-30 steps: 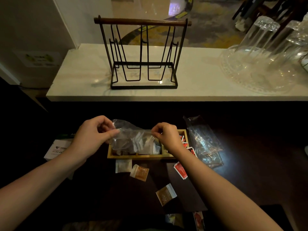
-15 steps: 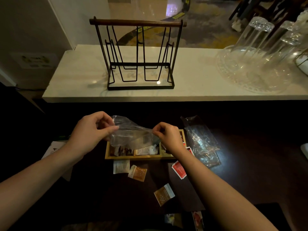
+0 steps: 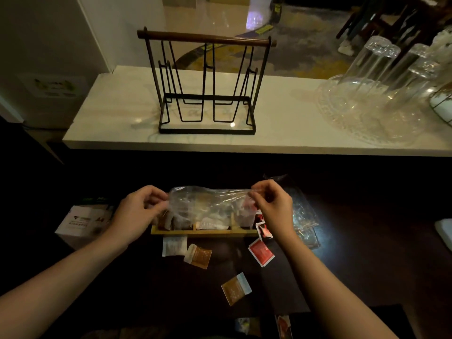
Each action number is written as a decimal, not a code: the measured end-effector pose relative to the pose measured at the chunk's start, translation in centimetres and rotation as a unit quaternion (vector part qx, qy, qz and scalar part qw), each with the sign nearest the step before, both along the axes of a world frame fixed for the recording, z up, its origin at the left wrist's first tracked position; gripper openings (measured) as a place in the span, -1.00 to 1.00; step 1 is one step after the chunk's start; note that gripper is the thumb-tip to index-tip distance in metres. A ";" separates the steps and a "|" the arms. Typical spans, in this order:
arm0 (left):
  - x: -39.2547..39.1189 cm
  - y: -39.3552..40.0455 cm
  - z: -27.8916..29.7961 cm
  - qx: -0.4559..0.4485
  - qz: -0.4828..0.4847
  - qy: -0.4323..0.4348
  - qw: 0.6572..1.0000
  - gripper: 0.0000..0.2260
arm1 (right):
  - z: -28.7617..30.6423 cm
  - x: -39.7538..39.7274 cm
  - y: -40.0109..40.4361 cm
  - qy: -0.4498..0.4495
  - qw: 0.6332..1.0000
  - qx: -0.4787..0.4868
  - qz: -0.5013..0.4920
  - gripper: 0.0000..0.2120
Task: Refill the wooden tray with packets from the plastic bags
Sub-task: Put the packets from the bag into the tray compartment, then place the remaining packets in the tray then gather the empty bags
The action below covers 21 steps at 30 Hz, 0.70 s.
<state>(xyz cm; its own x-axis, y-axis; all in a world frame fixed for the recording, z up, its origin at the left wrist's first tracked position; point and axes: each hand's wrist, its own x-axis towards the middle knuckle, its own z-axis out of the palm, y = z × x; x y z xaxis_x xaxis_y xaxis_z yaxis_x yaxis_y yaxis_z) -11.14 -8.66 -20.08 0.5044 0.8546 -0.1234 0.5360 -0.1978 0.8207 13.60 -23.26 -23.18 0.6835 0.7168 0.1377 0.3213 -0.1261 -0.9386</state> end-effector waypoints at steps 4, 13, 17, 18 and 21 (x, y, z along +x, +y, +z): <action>-0.4 -1.5 -2.4 -0.031 -0.045 0.081 0.995 -0.87 | -0.5 2.7 -3.0 -0.115 0.986 0.007 -0.119 -0.69; -2.1 -4.6 -6.3 0.054 -0.211 0.268 0.939 -0.87 | -3.6 7.2 -7.8 -0.286 0.899 -0.291 -0.161 -0.74; -2.9 -4.9 -7.4 0.032 -0.231 0.275 0.933 -0.86 | -5.6 7.5 -8.1 -0.341 0.854 -0.383 -0.087 -0.77; -3.2 -5.0 -7.7 0.022 -0.228 0.273 0.934 -0.85 | -5.9 7.4 -8.0 -0.365 0.847 -0.377 -0.088 -0.78; -3.8 -5.2 -8.5 -0.005 -0.212 0.266 0.940 -0.85 | -5.3 6.4 -7.9 -0.435 0.843 -0.293 -0.119 -0.81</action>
<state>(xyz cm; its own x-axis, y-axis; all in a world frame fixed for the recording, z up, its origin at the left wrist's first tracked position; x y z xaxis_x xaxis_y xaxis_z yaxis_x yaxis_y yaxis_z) -14.94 -13.88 -28.62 0.6644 0.5879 -0.4616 0.7458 -0.4803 0.4617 20.03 -31.17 -28.53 0.6403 0.6931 0.3311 0.7562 -0.6443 -0.1137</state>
